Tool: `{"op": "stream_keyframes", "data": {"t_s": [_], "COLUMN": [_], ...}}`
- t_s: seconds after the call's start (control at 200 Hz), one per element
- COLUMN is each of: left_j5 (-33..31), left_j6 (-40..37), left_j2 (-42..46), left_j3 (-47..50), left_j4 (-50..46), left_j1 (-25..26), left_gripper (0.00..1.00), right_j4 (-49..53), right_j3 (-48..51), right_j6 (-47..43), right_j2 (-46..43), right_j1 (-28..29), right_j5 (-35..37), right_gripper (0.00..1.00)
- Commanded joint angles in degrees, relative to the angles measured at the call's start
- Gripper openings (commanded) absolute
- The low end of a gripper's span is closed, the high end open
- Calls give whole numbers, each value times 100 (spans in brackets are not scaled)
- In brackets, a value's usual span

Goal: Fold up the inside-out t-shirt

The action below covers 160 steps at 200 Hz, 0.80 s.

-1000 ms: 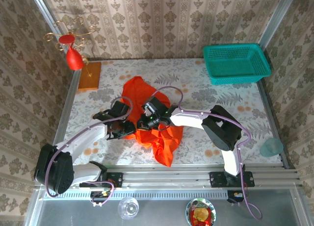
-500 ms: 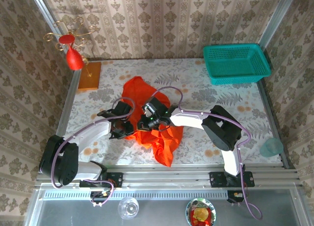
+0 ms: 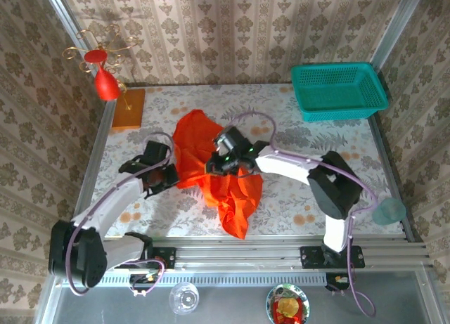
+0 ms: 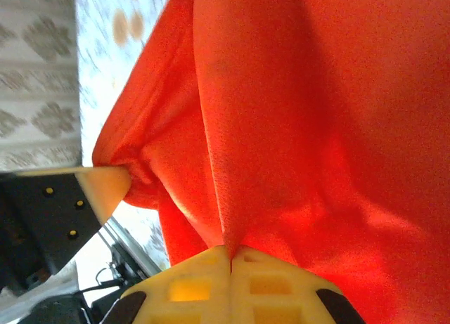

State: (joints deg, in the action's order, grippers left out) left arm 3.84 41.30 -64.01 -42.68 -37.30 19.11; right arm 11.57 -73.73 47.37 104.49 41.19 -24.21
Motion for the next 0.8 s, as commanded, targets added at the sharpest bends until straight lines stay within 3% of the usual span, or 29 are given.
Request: {"op": "stream_keyframes", "data": {"t_s": [0.0,0.18,0.32,0.425,0.605,0.795], "left_j5": [150,451,835,1072,1364,1410], "left_j6": [-624,-989,-1019,-979,-957,-1054], "left_j2": [485,810,752,714,555,340], "left_j3": [-225,-395,-373,-364,-525,-713], "left_j4": [-147,-286,-63,210,442,419], "left_j1": [-365,-1111,-1387,-1402,-1404,-1402], "left_gripper": [0,0,0,0,0,0], "right_j4": [716,1333,1625,1888,2361,2343], "right_j3": [-12,187,206,275,553,1005], "right_j6": [-537,-791,-902,-1027,-979,-431], "right_j2": [-665,-1253,-1349,-1459,-1690,-1721], "right_j1": [-568,-1410,-1427,-1230,-507,487], "right_j5": [275,865,1170,1687,2098,2100], "right_gripper": [0,0,0,0,35,38]}}
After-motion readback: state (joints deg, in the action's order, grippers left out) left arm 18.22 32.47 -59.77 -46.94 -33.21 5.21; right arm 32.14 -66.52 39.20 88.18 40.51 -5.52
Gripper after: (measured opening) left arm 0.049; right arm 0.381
